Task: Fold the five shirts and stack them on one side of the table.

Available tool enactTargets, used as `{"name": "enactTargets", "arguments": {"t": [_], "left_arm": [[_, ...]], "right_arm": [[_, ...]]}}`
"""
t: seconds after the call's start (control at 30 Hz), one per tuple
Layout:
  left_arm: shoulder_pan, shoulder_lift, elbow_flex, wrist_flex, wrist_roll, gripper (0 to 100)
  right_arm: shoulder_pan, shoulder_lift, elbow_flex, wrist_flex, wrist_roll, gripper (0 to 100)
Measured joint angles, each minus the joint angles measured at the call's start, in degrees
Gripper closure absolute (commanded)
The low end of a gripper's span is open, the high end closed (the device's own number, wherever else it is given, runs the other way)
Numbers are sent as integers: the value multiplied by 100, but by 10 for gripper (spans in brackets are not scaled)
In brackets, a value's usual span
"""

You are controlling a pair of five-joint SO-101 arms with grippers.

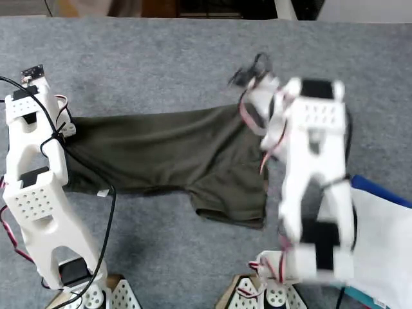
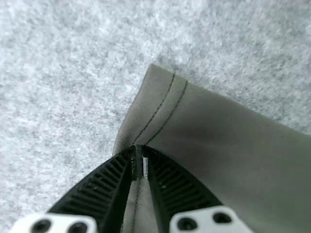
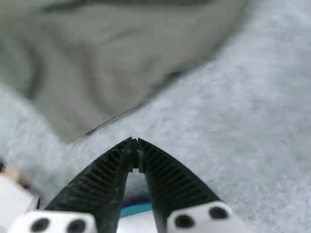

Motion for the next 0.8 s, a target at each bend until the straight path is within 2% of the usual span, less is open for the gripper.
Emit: {"name": "enactTargets", "arguments": {"t": [0.2, 0.3, 0.37, 0.5, 0.63, 0.8], "left_arm": [[0, 0, 0, 0, 0, 980], [0, 0, 0, 0, 0, 980], [0, 0, 0, 0, 0, 980], [0, 0, 0, 0, 0, 980], [0, 0, 0, 0, 0, 980], [0, 0, 0, 0, 0, 980]], "right_arm": [[-1134, -2505, 3235, -993, 677, 990], [-1758, -3534, 4563, -1292, 765, 988], [-2075, -4053, 5178, -1354, 730, 950], [-2338, -4466, 5635, -1442, 316, 803], [-2356, -4404, 5705, -1635, 264, 798], [-2418, -3631, 5705, -2215, 264, 798]]}}
